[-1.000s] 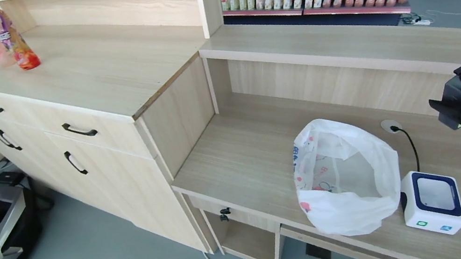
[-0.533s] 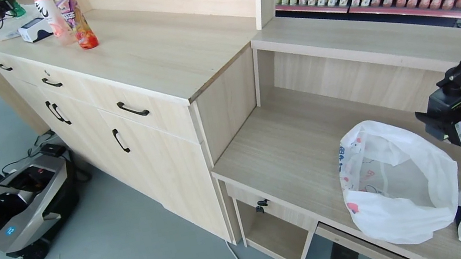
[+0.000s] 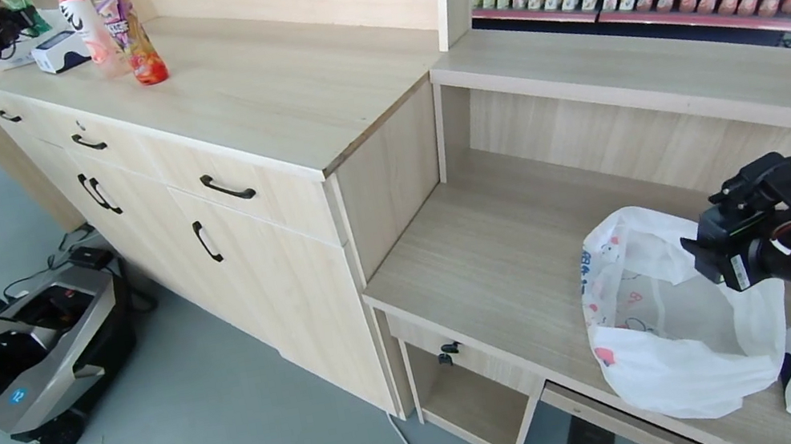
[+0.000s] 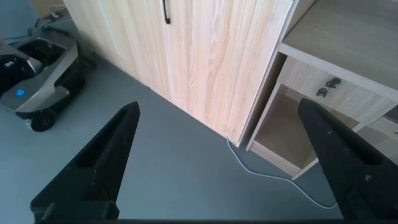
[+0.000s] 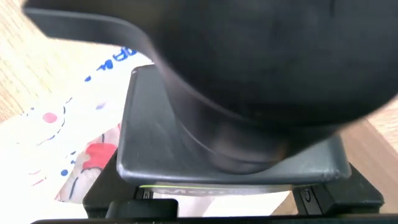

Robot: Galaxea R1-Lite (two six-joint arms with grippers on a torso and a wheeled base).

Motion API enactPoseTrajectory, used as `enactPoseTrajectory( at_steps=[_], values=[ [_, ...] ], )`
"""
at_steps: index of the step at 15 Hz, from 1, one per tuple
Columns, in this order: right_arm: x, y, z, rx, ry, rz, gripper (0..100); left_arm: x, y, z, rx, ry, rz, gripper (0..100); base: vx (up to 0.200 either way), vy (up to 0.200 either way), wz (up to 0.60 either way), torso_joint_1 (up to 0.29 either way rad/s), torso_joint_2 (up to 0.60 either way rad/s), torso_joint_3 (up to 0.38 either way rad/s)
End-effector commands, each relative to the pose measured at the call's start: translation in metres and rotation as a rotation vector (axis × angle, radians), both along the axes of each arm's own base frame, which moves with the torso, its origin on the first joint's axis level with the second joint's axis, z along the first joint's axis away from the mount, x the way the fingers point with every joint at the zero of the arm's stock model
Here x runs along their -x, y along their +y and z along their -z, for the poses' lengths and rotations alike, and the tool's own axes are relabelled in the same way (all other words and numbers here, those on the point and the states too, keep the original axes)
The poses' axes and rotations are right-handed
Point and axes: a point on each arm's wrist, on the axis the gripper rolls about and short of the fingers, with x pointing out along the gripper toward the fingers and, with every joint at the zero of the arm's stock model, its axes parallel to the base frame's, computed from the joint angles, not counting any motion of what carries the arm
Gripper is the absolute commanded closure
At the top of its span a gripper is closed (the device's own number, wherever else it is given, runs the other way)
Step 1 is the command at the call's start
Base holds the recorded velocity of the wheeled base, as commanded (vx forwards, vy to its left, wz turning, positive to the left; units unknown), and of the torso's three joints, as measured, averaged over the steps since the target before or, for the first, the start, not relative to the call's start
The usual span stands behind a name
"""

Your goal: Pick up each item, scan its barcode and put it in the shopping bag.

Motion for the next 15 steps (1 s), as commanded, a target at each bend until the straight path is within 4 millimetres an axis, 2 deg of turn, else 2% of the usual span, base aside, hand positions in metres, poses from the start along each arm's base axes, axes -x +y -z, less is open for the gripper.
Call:
enactPoseTrajectory(
  at_steps=[1,6,15],
  values=[
    [0.002,0.001,0.040,-0.007,0.136,-0.005,100,0.000,0.000,0.000,0.001,0.000,0.000,0,0.000,0.000,0.00,0.000,0.00,0.000],
    [0.016,0.002,0.047,-0.043,0.217,-0.049,100,0.000,0.000,0.000,0.001,0.000,0.000,0,0.000,0.000,0.00,0.000,0.00,0.000],
    [0.005,0.003,0.062,-0.144,0.225,-0.066,100,0.000,0.000,0.000,0.001,0.000,0.000,0,0.000,0.000,0.00,0.000,0.00,0.000]
  ],
)
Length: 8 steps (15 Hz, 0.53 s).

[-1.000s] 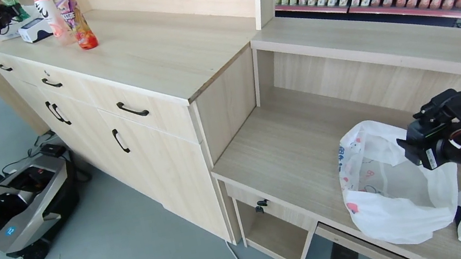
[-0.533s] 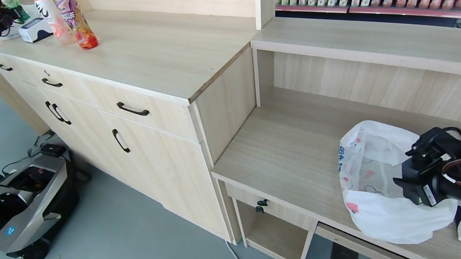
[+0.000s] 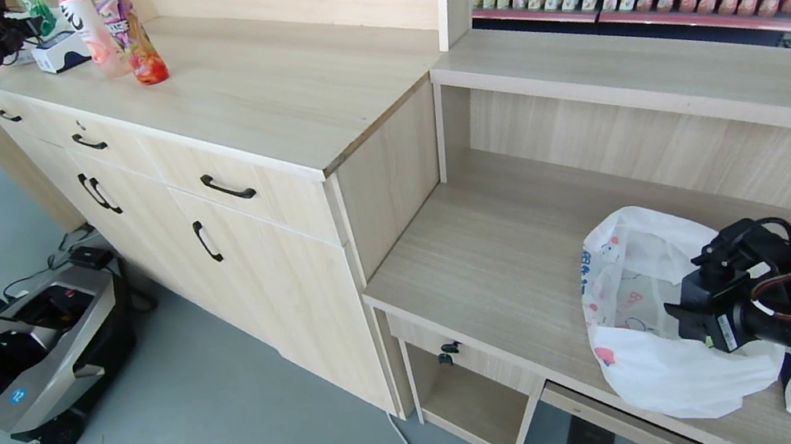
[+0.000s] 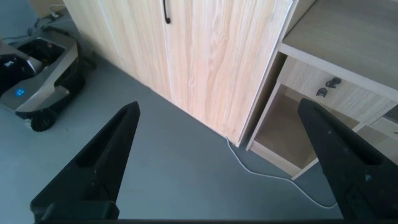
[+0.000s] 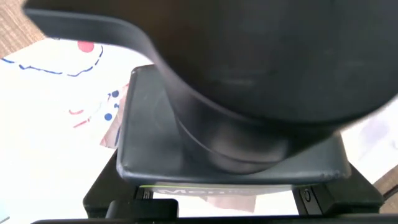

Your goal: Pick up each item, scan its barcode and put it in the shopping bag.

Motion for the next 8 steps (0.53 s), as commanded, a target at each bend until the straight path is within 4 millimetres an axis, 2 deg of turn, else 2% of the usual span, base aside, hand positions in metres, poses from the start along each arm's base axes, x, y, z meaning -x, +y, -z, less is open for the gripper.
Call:
enactPoseTrajectory(
  at_steps=[1,8],
  values=[
    [-0.008,0.000,0.014,-0.008,0.010,-0.003,100,0.000,0.000,0.000,0.001,0.000,0.000,0,0.000,0.000,0.00,0.000,0.00,0.000],
    [-0.016,0.003,0.026,-0.025,-0.023,-0.054,100,0.000,0.000,0.000,0.001,0.000,0.000,0,0.000,0.000,0.00,0.000,0.00,0.000]
  ],
)
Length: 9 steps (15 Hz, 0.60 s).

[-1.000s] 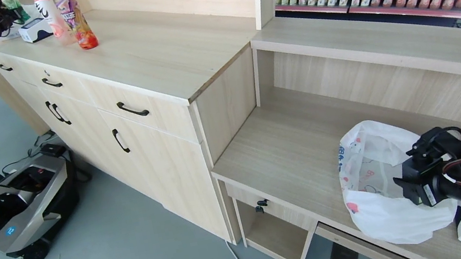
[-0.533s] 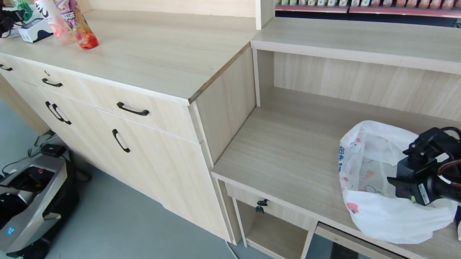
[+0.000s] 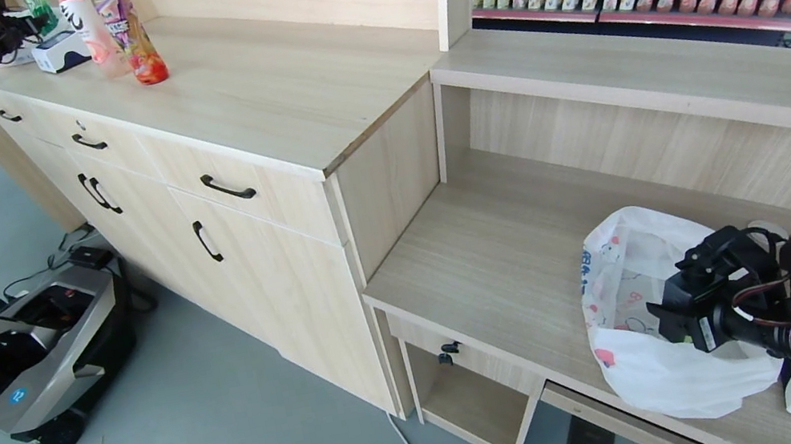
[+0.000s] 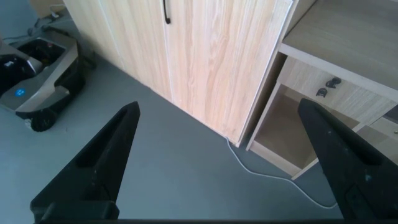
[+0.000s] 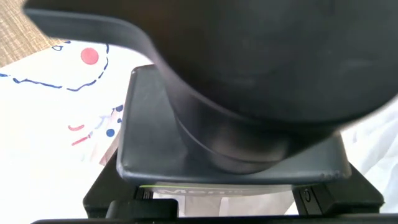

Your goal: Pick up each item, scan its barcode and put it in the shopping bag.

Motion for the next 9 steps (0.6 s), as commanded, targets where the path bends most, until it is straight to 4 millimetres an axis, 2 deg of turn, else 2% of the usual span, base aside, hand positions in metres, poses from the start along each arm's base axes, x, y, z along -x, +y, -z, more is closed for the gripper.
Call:
enactPoseTrajectory(
  at_steps=[1,9],
  values=[
    [-0.002,0.000,0.008,0.000,0.019,-0.001,100,0.000,0.000,0.000,0.001,0.000,0.000,0,0.000,0.000,0.00,0.000,0.00,0.000],
    [-0.006,0.000,0.020,0.000,0.027,-0.001,100,0.000,0.000,0.000,0.001,0.000,0.000,0,0.000,0.000,0.00,0.000,0.00,0.000]
  ],
)
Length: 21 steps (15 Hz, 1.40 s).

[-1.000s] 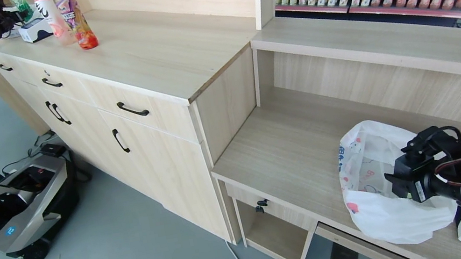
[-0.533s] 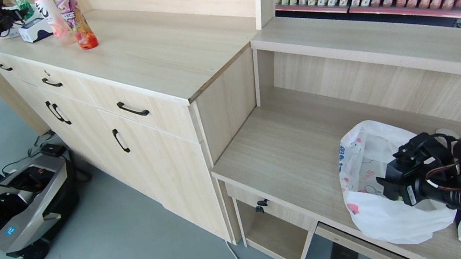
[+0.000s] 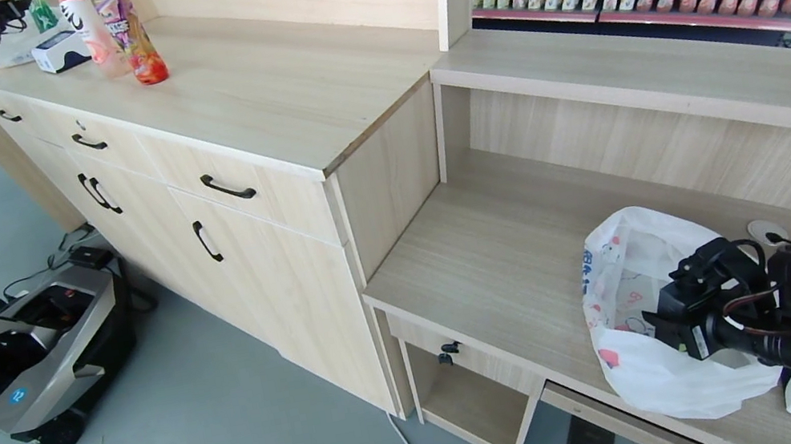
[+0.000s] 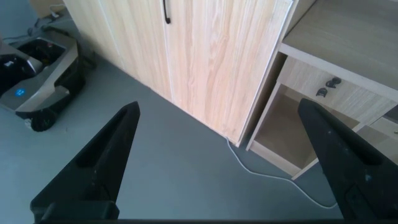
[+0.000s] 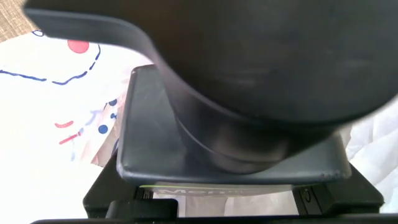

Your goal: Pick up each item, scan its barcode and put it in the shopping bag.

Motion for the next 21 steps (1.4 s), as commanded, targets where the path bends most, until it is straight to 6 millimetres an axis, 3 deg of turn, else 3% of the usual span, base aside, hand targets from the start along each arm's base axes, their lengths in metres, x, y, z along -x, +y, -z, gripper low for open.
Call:
enactPoseTrajectory(
  at_steps=[1,10,11,13,15,18,21],
  values=[
    [-0.001,0.000,0.006,0.000,0.016,-0.002,100,0.000,0.000,0.000,-0.001,0.000,0.000,0,0.000,0.000,0.00,0.000,0.00,0.000],
    [-0.002,0.006,0.012,0.001,0.016,-0.021,100,0.000,0.000,0.000,-0.001,0.000,0.000,0,0.000,0.000,0.00,0.000,0.00,0.000],
    [-0.002,0.006,0.011,0.003,0.014,-0.021,0,0.000,0.000,0.000,0.000,0.000,0.000,0,0.000,0.000,0.00,0.000,0.00,0.000],
    [-0.001,0.005,0.010,0.001,0.011,-0.017,0,0.000,0.000,0.000,0.000,0.000,0.000,0,0.000,0.000,0.00,0.000,0.00,0.000],
    [0.000,0.004,-0.006,0.000,-0.033,-0.017,0,0.000,0.000,0.000,0.000,0.000,0.000,0,0.000,0.000,0.00,0.000,0.00,0.000],
    [0.006,0.006,-0.060,0.002,-0.185,-0.051,0,0.000,0.000,0.000,0.000,0.000,0.000,0,0.000,0.000,0.00,0.000,0.00,0.000],
    [0.038,0.002,-0.103,0.062,-0.252,-0.047,0,0.000,0.000,0.000,0.000,0.000,0.000,0,0.000,0.000,0.00,0.000,0.00,0.000]
  ],
)
